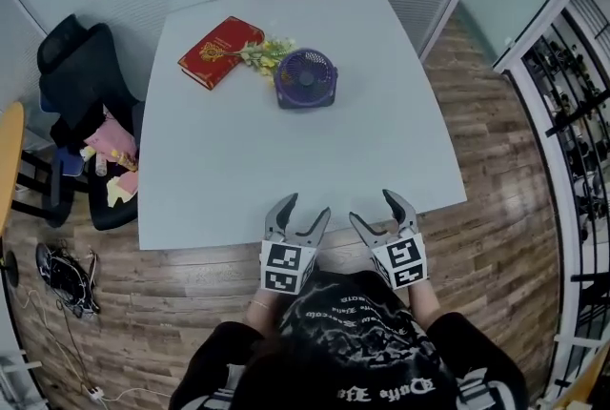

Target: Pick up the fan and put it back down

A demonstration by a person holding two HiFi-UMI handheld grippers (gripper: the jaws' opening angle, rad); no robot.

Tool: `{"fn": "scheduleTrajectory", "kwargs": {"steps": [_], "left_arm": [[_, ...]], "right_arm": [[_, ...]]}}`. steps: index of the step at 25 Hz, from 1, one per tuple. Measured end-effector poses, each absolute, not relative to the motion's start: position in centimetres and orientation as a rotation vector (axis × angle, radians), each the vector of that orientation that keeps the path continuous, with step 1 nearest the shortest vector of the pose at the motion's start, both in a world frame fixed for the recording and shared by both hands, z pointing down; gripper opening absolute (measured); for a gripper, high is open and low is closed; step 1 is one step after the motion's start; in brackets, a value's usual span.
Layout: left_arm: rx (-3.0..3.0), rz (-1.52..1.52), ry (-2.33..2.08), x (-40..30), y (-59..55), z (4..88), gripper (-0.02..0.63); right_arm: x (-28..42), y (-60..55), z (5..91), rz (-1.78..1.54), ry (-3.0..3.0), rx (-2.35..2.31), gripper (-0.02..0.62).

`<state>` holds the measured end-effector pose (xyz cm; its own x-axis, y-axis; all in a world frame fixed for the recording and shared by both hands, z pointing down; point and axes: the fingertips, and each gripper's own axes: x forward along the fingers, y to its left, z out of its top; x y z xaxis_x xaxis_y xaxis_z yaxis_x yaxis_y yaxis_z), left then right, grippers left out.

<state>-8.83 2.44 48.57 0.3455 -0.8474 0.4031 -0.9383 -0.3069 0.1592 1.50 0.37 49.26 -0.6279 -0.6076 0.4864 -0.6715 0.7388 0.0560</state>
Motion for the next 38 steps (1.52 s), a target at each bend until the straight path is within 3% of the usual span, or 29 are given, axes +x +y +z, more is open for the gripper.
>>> {"fn": "scheduleTrajectory", "kwargs": {"steps": [20,38], "left_arm": [[2.318,0.418,-1.562,-15.0,-4.4,49.1,0.31],[2.199,0.457,-1.712,-18.0,-8.4,47.9,0.308]], "right_arm": [[-6.5,-5.8,48.9,0.278,-2.502,0.992,0.342],[-6.4,-13.6,44.8,0.266,-2.578,0.969,0.328]]}}
